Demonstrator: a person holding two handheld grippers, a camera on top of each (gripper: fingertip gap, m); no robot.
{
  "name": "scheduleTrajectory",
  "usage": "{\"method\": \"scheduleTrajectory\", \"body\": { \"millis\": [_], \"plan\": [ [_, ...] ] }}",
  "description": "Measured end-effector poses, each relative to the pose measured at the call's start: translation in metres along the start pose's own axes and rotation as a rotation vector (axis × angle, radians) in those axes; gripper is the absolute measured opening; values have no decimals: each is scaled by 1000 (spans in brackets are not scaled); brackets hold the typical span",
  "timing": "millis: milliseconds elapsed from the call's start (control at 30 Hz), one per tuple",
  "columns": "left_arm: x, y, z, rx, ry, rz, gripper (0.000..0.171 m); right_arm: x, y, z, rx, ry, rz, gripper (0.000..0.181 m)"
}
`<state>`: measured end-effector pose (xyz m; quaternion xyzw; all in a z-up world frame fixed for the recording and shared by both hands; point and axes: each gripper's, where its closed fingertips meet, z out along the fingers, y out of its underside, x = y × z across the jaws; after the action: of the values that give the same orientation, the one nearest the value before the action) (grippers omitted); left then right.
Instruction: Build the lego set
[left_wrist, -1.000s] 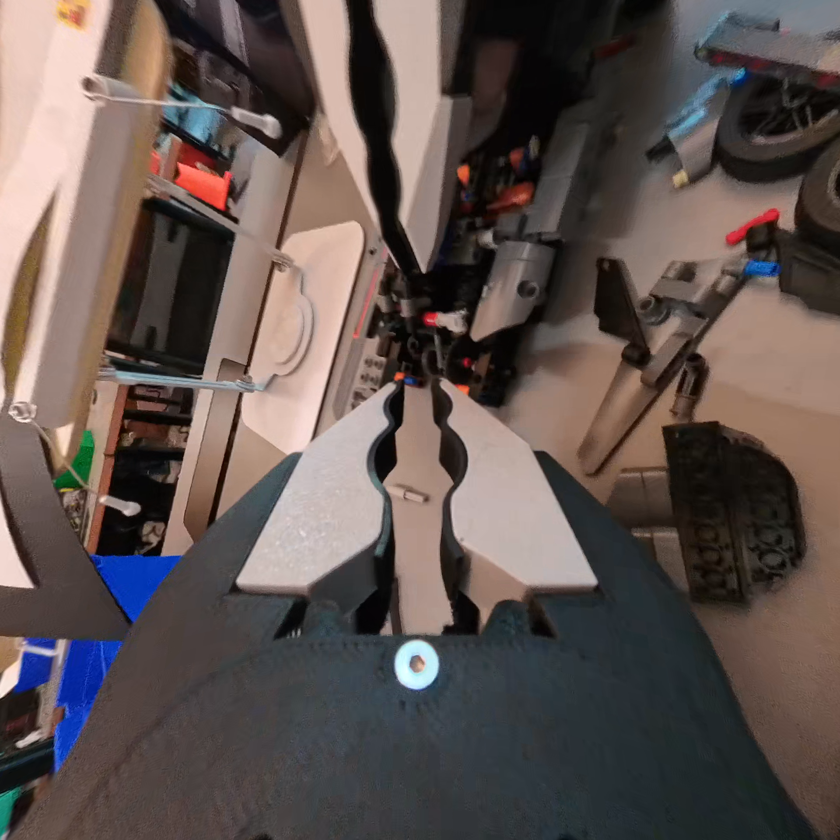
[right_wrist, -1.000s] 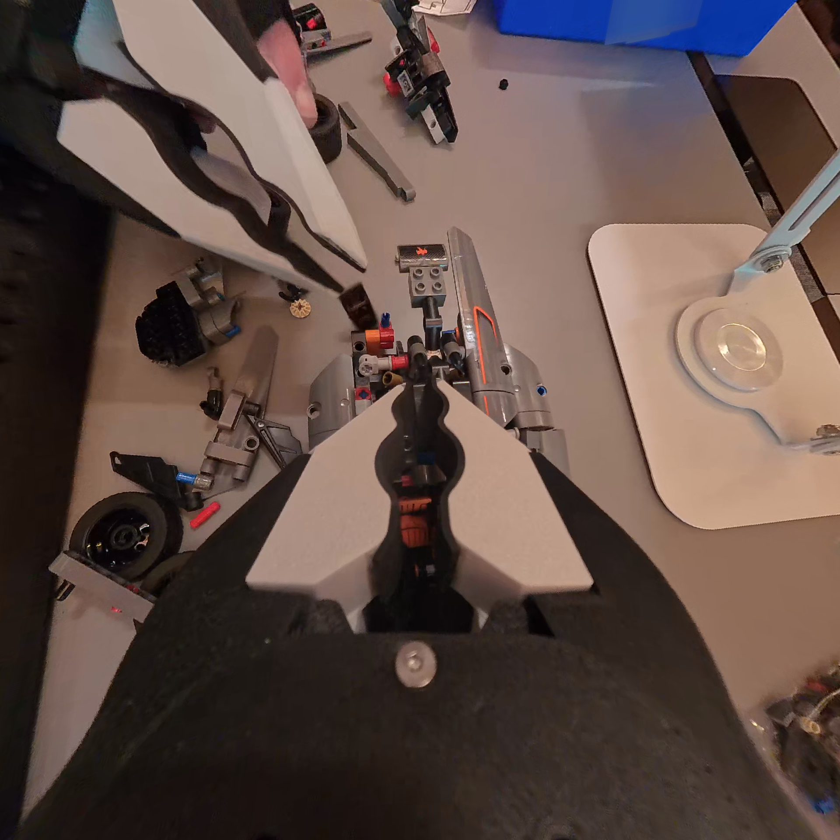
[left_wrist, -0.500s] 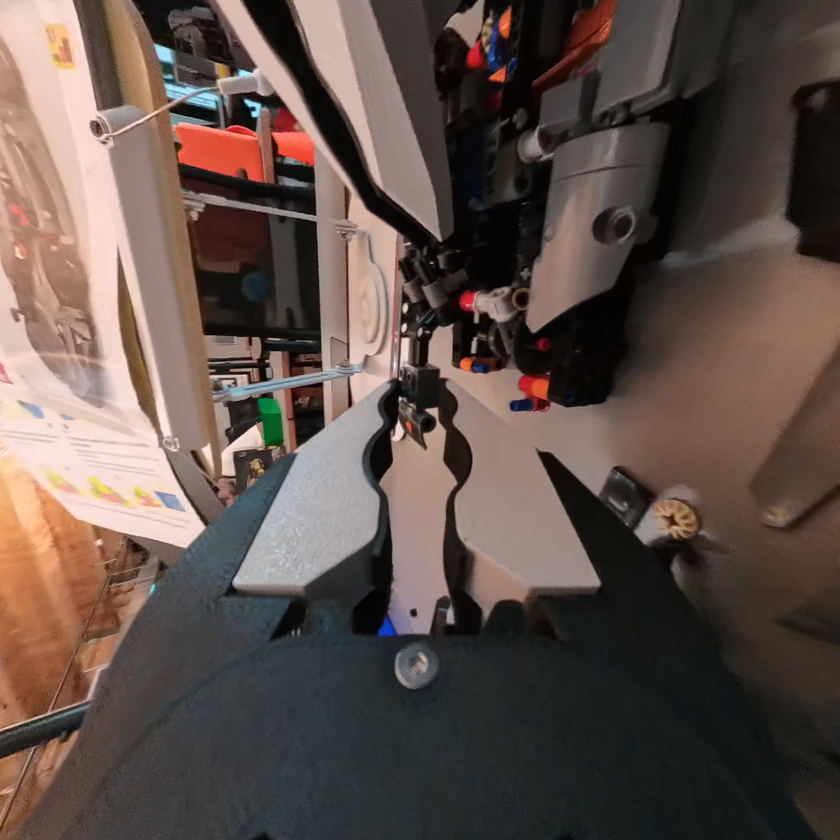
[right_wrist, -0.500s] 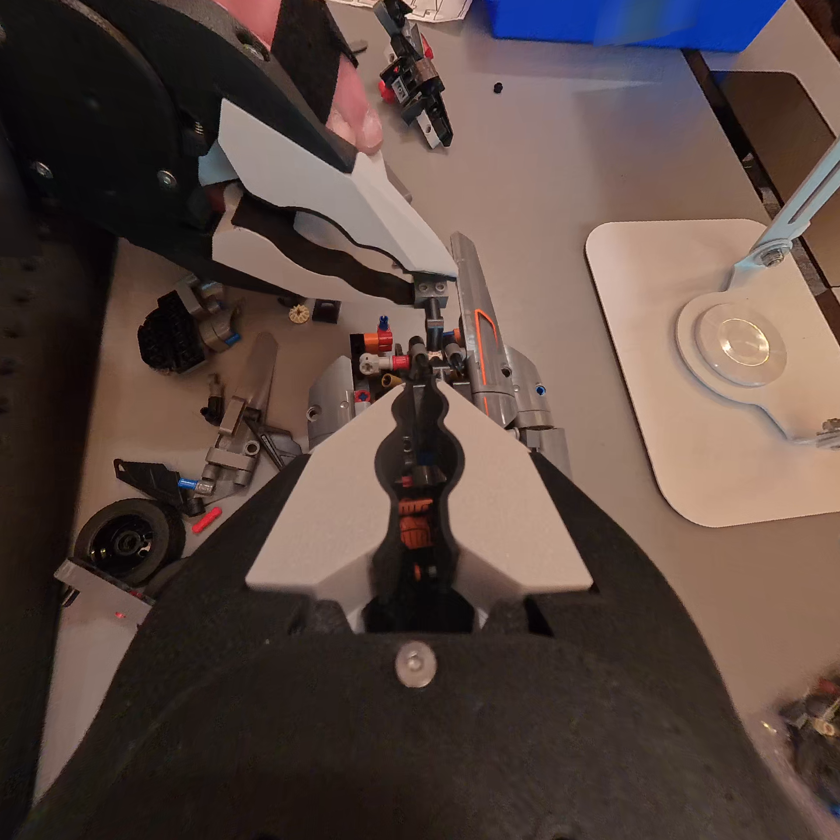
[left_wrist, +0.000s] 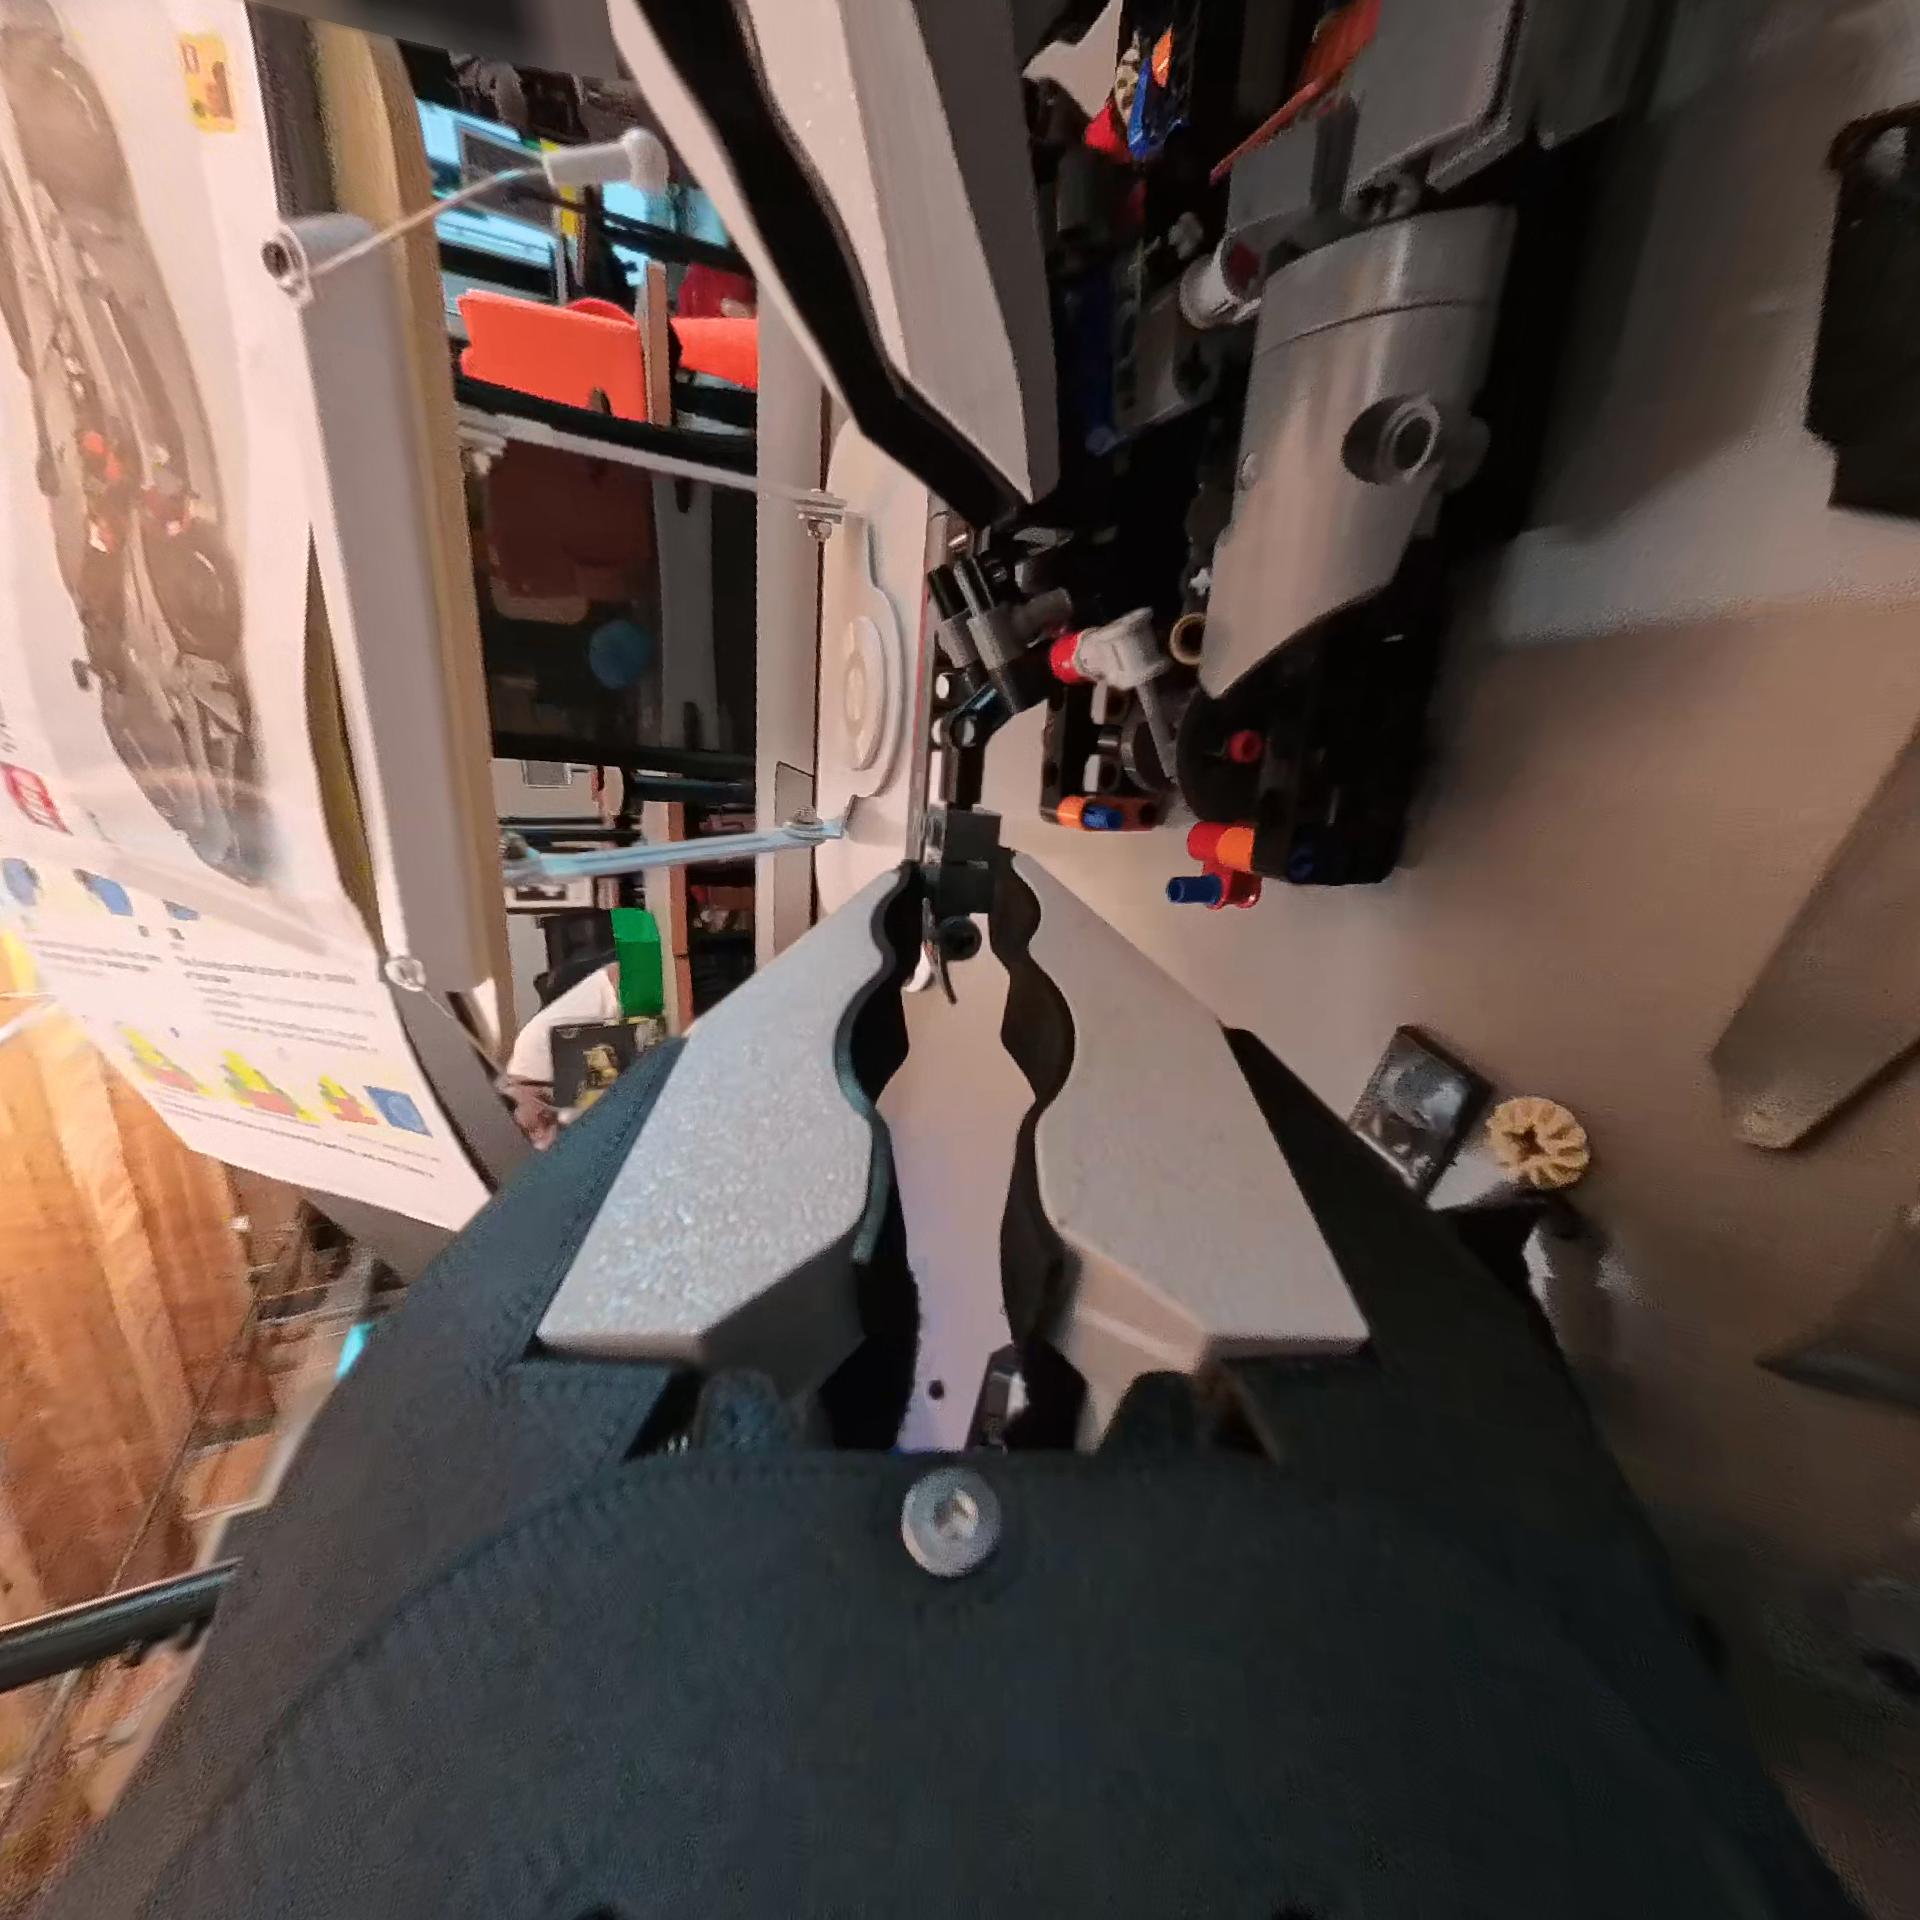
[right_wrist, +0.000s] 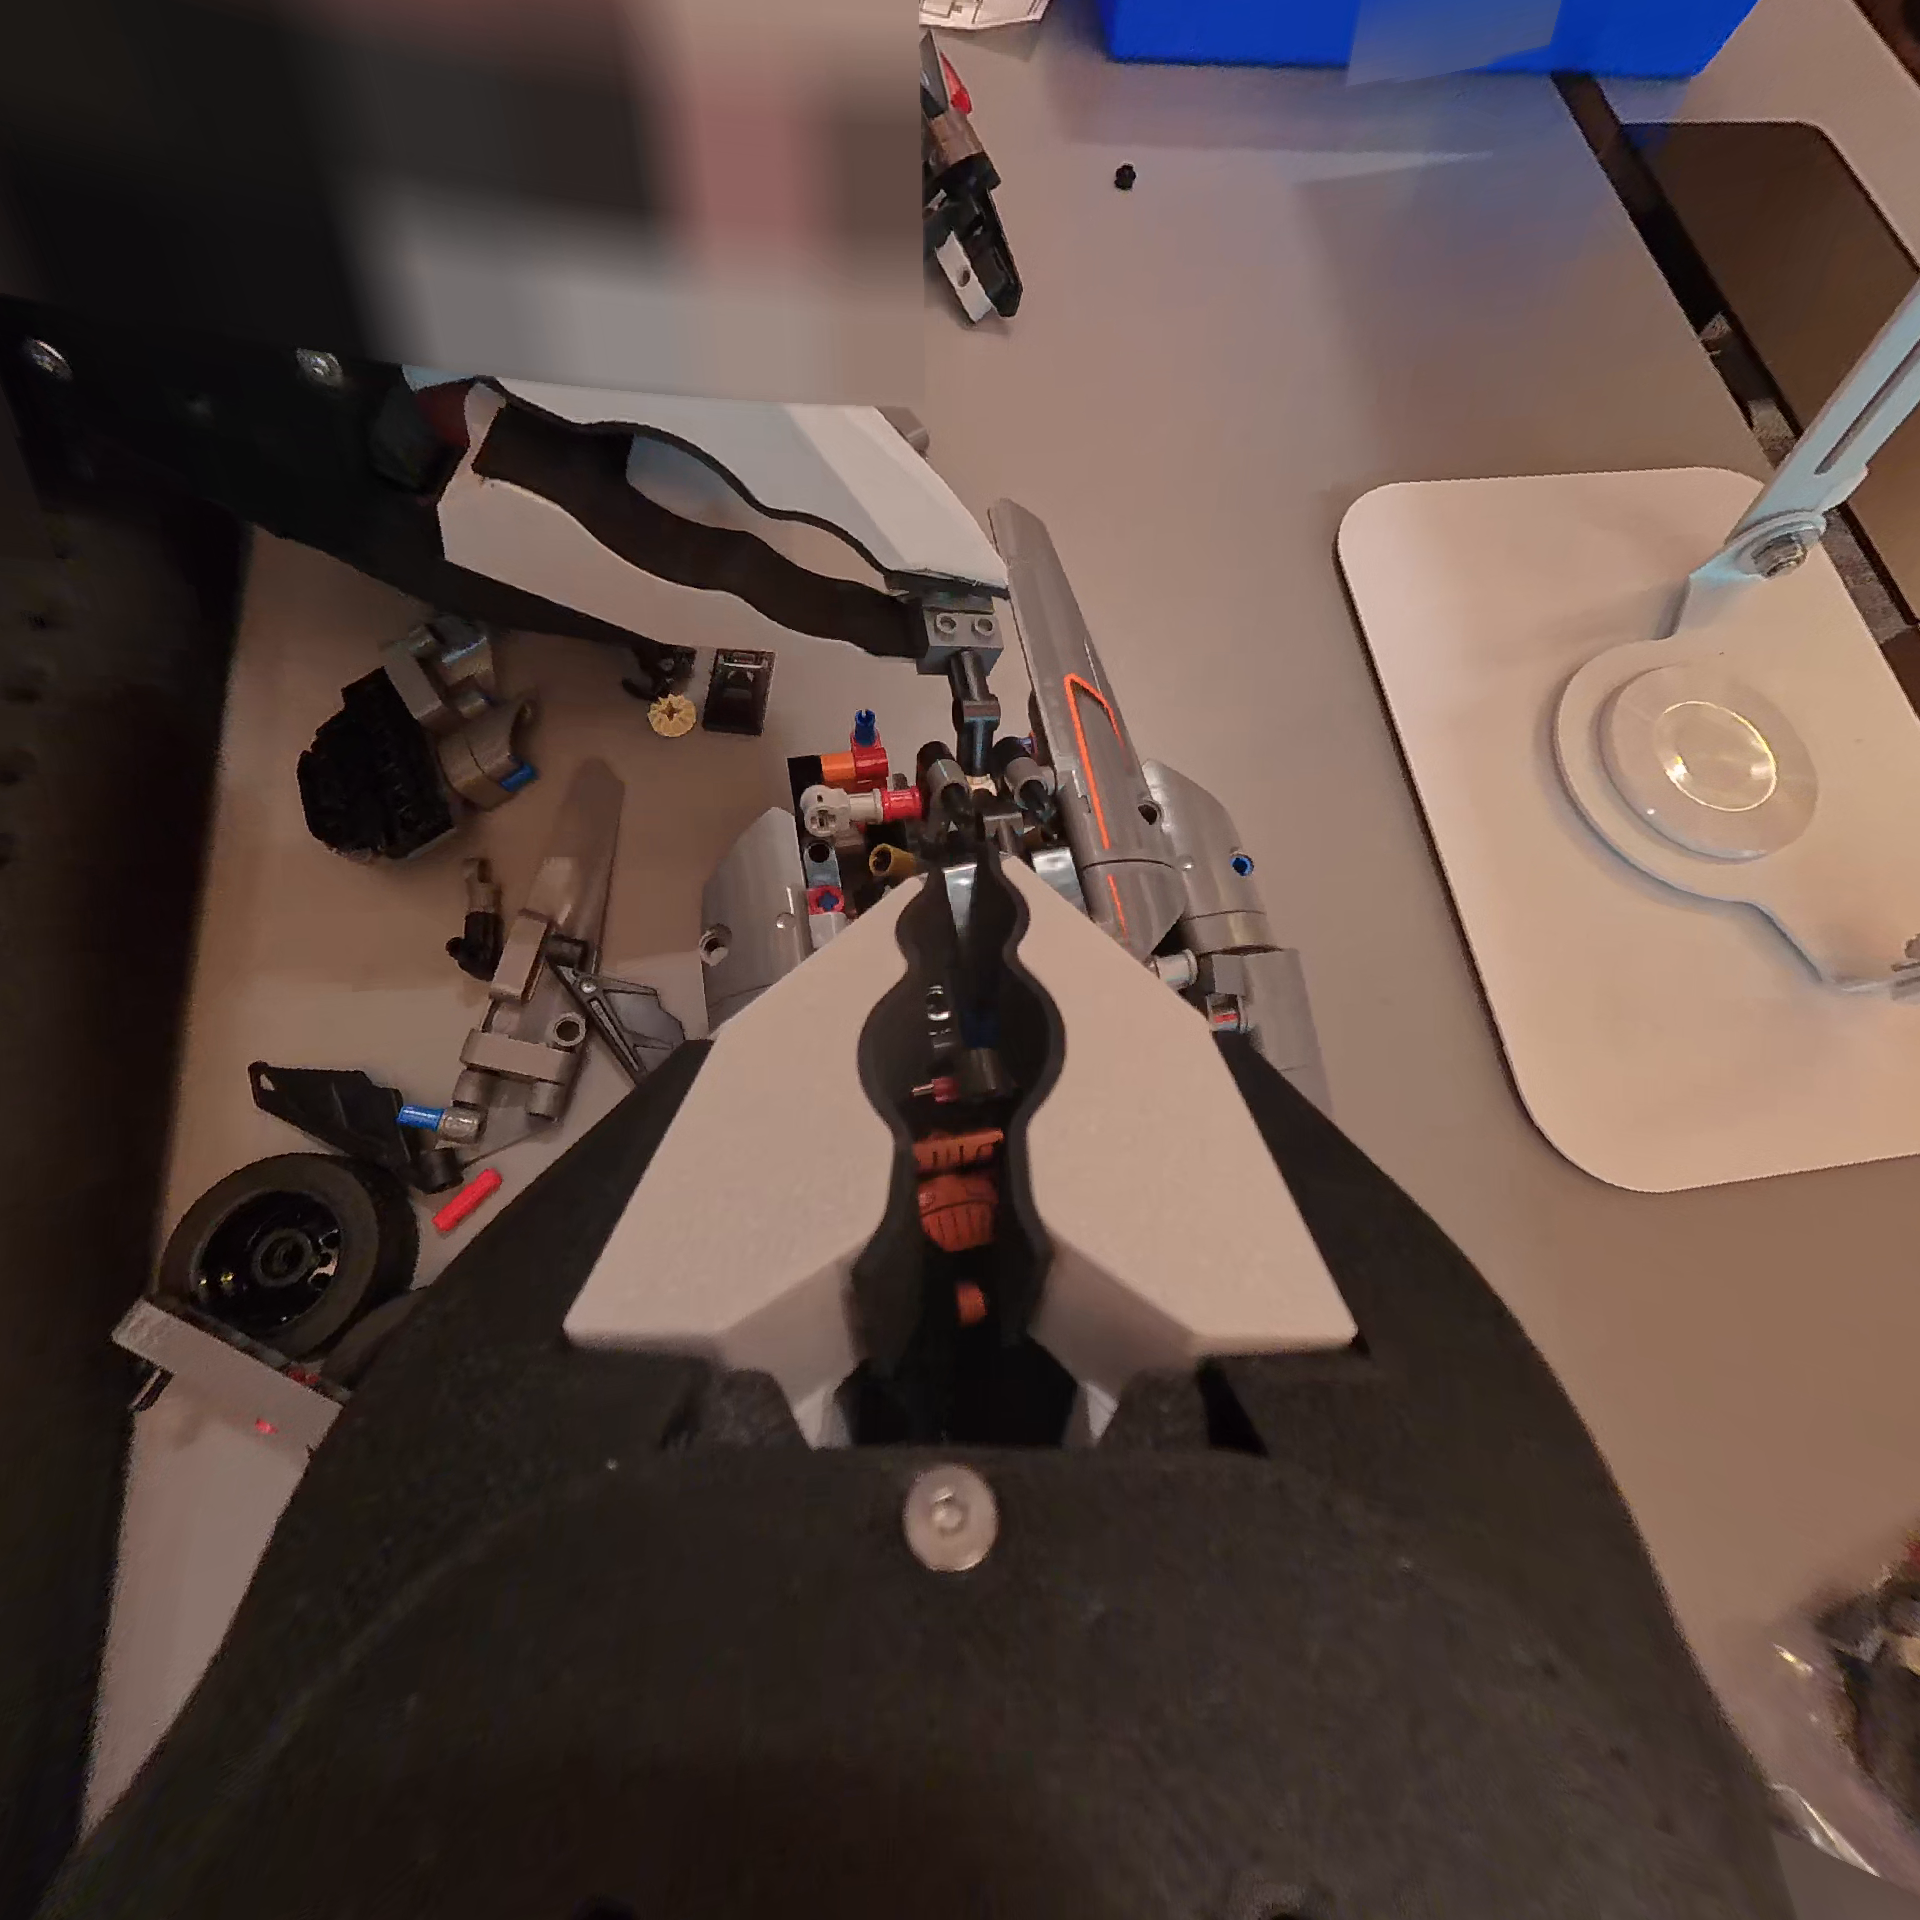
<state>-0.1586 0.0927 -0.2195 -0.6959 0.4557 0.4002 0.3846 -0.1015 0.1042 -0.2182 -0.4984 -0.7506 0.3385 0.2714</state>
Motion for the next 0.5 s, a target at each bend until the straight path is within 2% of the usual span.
{"method": "scheduleTrajectory", "body": {
  "millis": [500],
  "plan": [
    [5, 0, -19, 51, 48, -76, 10, -8, -2, -1, 26, -45, -24, 4]
  ]
}}
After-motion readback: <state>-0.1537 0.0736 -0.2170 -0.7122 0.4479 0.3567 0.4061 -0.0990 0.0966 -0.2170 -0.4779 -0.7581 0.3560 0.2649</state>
